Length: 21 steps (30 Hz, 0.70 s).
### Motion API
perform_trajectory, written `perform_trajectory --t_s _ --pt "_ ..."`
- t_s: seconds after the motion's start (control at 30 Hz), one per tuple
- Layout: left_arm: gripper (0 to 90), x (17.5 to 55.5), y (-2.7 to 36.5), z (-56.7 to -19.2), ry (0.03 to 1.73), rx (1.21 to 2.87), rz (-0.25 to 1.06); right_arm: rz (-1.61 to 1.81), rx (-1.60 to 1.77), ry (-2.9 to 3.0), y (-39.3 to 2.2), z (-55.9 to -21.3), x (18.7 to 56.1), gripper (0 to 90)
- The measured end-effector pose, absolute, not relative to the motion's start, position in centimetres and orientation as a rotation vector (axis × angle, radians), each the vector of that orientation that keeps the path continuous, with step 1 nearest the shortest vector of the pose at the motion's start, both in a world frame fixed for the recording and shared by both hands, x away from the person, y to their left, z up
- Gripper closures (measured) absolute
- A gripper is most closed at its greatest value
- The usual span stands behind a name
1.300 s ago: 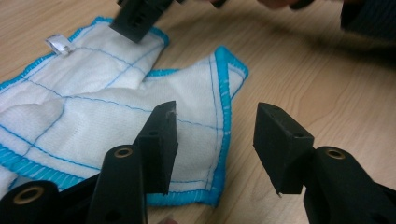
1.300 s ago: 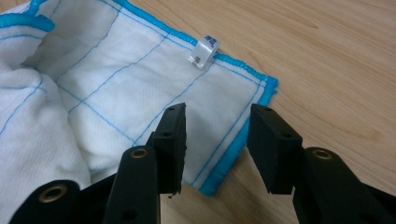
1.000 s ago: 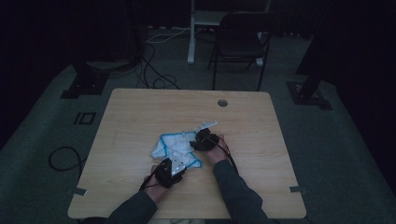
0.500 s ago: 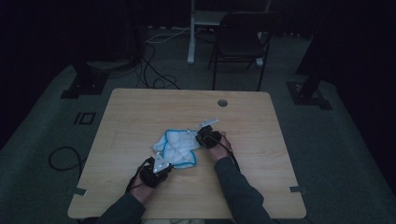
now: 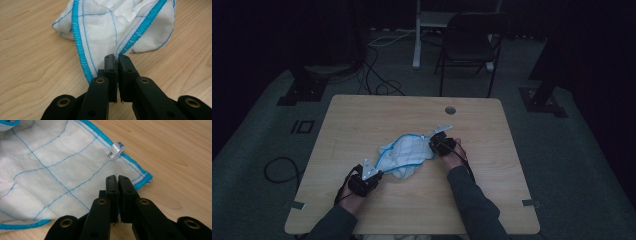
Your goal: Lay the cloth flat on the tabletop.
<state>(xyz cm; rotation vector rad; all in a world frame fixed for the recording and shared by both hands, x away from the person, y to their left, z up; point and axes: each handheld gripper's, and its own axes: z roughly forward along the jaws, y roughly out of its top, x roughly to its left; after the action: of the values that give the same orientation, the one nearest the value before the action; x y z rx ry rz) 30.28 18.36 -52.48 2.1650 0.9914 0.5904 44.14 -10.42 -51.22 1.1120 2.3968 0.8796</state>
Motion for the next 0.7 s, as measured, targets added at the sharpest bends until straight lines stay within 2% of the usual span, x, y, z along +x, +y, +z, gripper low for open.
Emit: perform_trajectory --t_s 0.7 --pt "87.3 31.1 19.3 -52.7 1.045 2.196 0.633 0.82 1.201 2.3 -15.4 -50.0 44.8 88.0"
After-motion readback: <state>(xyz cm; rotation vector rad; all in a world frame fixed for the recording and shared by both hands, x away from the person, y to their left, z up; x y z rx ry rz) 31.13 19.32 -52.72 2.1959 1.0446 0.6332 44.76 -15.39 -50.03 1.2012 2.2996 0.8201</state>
